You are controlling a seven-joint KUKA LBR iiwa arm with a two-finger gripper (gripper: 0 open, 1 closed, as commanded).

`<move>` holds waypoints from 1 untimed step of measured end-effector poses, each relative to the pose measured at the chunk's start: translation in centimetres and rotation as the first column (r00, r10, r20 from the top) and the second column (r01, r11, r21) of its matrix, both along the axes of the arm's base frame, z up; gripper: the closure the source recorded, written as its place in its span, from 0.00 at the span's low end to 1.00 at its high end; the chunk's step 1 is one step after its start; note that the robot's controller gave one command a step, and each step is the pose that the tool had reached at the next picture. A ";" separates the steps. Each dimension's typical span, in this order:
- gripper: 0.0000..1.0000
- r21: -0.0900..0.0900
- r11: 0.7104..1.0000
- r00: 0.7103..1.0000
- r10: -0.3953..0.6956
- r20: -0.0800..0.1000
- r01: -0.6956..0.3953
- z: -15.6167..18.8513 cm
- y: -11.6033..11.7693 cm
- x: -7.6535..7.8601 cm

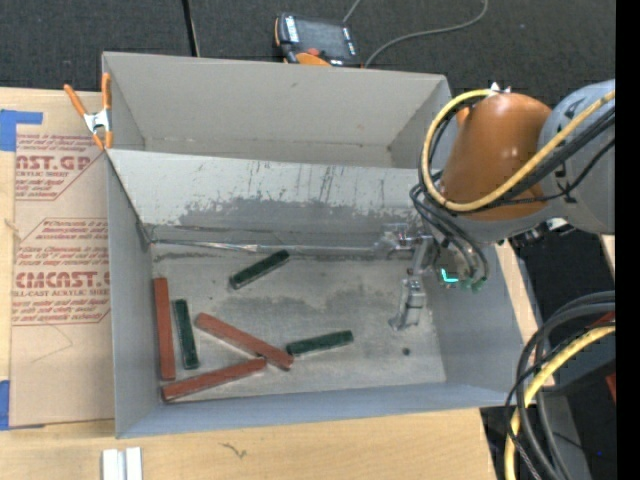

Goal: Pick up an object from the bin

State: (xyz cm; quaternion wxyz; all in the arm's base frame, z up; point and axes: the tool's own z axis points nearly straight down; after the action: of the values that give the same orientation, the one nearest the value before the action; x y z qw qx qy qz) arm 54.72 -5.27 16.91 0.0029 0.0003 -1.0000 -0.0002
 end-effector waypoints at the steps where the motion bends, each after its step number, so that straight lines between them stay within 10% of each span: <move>1: 0.00 -0.002 0.995 0.995 0.101 0.006 -0.101 1.2 -3.3 -2.0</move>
Offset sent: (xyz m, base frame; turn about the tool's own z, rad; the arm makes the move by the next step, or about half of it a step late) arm -0.0201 -0.0326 0.0122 -0.1027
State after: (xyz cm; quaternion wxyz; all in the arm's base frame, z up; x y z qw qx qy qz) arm 52.71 -8.61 18.12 -0.0004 0.0507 -0.9987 0.0005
